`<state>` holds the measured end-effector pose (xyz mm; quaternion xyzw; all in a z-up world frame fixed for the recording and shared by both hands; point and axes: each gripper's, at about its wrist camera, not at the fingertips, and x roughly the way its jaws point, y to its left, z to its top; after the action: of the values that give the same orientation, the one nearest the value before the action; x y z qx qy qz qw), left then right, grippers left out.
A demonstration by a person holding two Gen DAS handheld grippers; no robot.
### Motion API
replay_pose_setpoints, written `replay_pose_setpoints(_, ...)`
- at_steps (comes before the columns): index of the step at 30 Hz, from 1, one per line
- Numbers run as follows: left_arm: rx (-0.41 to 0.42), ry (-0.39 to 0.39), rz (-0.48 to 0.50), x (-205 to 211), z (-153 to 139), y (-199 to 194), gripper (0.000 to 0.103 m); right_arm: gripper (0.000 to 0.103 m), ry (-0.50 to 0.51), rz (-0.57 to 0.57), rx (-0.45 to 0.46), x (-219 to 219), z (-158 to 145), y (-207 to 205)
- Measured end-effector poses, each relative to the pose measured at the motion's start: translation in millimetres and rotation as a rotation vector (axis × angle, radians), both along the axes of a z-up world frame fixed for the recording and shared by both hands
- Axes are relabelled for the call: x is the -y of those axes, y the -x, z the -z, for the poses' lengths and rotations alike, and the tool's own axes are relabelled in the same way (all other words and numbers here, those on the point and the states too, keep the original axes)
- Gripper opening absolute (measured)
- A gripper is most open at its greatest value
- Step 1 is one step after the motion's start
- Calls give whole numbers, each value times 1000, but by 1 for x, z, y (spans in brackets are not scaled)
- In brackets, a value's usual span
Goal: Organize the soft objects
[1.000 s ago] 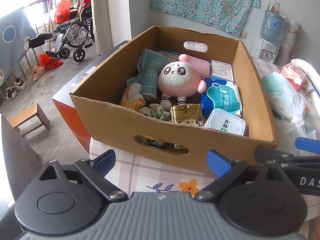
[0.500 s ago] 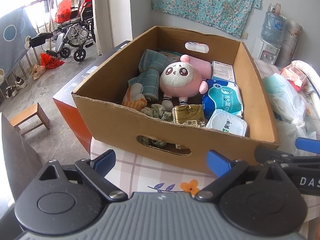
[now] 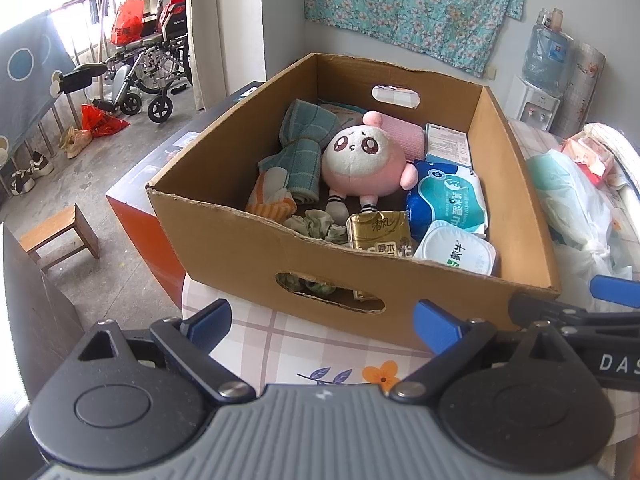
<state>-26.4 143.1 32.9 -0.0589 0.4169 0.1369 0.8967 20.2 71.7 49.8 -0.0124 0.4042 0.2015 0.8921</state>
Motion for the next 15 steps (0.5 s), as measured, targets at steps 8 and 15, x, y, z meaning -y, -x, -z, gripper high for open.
replay_pose_setpoints(8,0,2,-1,-1,-1,0,98,102,1,0,1,0,0,0)
replay_pose_setpoints(15,-2,4,-2,-2,-1,1,98,102,1,0,1,-1,0,0)
